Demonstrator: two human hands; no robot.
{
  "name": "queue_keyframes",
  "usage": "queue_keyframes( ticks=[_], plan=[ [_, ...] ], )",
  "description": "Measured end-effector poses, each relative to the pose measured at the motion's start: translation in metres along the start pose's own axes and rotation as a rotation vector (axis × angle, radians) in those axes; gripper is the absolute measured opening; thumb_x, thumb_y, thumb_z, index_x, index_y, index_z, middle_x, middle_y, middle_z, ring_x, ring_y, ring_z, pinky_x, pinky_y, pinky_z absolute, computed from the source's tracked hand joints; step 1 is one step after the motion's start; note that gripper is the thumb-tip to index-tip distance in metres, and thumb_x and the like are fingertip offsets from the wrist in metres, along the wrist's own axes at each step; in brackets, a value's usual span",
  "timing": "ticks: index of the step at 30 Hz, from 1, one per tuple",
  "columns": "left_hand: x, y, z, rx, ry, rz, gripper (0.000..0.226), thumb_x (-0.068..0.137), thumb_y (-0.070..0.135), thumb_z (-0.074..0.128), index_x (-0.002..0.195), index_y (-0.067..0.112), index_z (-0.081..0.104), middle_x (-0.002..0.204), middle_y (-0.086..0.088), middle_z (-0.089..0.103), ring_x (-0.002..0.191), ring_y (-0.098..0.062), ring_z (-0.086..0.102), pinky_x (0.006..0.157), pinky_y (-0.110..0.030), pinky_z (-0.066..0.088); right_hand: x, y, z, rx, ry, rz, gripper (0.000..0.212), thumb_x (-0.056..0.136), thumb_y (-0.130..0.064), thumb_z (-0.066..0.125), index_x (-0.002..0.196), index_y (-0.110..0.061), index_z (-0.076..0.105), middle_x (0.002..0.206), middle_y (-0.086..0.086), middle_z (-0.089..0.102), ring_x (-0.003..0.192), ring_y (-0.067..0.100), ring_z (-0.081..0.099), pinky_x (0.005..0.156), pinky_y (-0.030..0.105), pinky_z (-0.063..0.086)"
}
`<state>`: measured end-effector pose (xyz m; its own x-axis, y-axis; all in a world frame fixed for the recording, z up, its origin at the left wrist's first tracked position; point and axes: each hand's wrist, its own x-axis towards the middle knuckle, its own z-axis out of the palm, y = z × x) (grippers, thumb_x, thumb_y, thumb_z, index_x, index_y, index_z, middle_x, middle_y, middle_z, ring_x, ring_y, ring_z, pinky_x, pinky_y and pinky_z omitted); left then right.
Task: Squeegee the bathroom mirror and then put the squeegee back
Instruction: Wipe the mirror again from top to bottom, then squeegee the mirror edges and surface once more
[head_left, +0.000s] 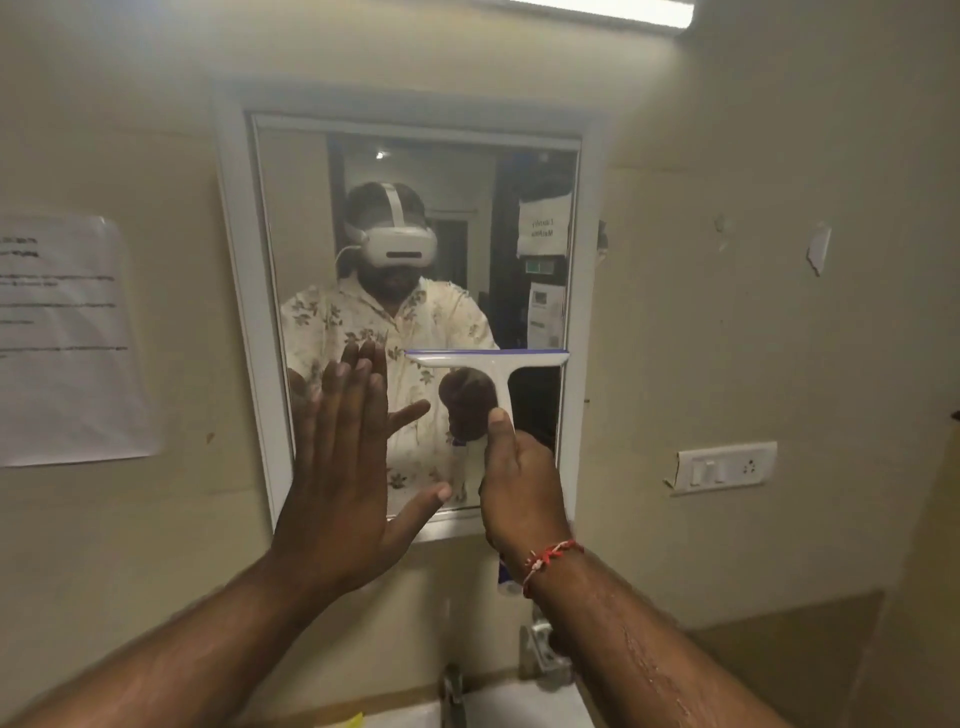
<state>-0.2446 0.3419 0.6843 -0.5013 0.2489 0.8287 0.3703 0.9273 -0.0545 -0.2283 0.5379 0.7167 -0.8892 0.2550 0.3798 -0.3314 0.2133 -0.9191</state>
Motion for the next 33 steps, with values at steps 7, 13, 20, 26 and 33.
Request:
queue_keyframes(
  ticks=[7, 13, 20, 26, 33],
  plan=[
    [-0.046, 0.006, 0.017, 0.037, -0.048, -0.023, 0.12, 0.103, 0.081, 0.049, 0.182, 0.002, 0.007, 0.193, -0.019, -0.001, 0.18, -0.042, 0.004, 0.138, -0.076, 0.022, -0.032, 0.066, 0.006, -0.049, 0.012, 0.09, 0.048, 0.111, -0.061, 0.038, 0.085, -0.034, 0.067, 0.082, -0.018, 0.07, 0.081, -0.003, 0.068, 0.068, 0.019, 0.047],
    [-0.077, 0.005, 0.024, 0.045, -0.104, -0.059, 0.121, 0.102, 0.083, 0.046, 0.183, 0.006, 0.001, 0.194, -0.016, -0.002, 0.181, -0.038, 0.0, 0.14, -0.072, 0.02, -0.056, 0.095, 0.005, -0.086, 0.004, 0.146, 0.051, 0.109, -0.064, 0.037, 0.081, -0.034, 0.067, 0.069, -0.017, 0.067, 0.074, -0.013, 0.064, 0.059, 0.001, 0.043],
    [-0.102, 0.003, 0.028, 0.054, -0.148, -0.051, 0.121, 0.103, 0.081, 0.05, 0.182, 0.0, 0.009, 0.194, -0.016, 0.001, 0.18, -0.04, 0.004, 0.142, -0.068, 0.016, -0.065, 0.12, 0.012, -0.041, 0.032, 0.163, 0.055, 0.106, -0.07, 0.036, 0.072, -0.034, 0.06, 0.059, -0.019, 0.062, 0.06, 0.003, 0.058, 0.061, 0.023, 0.046],
    [-0.111, 0.01, 0.027, 0.067, -0.143, -0.052, 0.119, 0.102, 0.08, 0.051, 0.183, 0.004, 0.007, 0.194, -0.016, 0.003, 0.18, -0.039, 0.007, 0.141, -0.067, 0.017, -0.08, 0.136, 0.004, -0.032, -0.025, 0.237, 0.05, 0.108, -0.062, 0.038, 0.075, -0.032, 0.062, 0.058, -0.021, 0.063, 0.061, 0.0, 0.061, 0.058, 0.014, 0.045],
    [-0.102, 0.003, 0.009, 0.126, -0.064, -0.014, 0.12, 0.103, 0.083, 0.052, 0.179, -0.004, 0.021, 0.192, -0.021, 0.014, 0.179, -0.042, 0.016, 0.14, -0.063, 0.019, -0.082, 0.115, 0.002, -0.147, 0.042, 0.134, 0.074, 0.083, -0.1, 0.027, 0.069, -0.037, 0.063, 0.059, -0.006, 0.062, 0.062, 0.015, 0.062, 0.065, 0.035, 0.051]
  ],
)
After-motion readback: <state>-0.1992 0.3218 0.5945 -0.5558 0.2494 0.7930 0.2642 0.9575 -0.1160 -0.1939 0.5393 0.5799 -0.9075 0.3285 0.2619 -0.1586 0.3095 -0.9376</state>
